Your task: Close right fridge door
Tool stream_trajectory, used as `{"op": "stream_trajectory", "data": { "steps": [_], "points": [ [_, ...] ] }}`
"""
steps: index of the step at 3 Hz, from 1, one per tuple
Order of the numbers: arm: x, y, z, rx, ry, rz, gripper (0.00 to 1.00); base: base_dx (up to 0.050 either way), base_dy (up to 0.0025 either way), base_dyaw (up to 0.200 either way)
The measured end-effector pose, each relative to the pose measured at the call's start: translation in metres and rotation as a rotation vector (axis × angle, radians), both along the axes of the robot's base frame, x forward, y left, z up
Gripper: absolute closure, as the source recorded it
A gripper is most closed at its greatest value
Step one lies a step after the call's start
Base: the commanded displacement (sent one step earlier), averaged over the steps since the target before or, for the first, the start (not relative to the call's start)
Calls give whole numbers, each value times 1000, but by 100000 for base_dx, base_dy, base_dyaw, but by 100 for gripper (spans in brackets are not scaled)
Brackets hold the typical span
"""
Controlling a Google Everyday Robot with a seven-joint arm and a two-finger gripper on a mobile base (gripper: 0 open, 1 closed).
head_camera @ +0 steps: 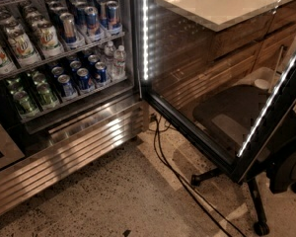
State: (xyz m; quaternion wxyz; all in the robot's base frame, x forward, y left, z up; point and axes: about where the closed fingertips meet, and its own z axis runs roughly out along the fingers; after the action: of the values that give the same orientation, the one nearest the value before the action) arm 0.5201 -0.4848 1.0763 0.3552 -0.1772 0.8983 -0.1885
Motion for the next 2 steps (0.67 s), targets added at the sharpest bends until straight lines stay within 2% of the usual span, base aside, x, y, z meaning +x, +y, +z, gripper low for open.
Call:
{"op": "stream_trajectory", "data": {
  "steps": [2],
  "points": [
    [12,-32,3,-4,-46,-87,0,0,0,0]
  ]
}}
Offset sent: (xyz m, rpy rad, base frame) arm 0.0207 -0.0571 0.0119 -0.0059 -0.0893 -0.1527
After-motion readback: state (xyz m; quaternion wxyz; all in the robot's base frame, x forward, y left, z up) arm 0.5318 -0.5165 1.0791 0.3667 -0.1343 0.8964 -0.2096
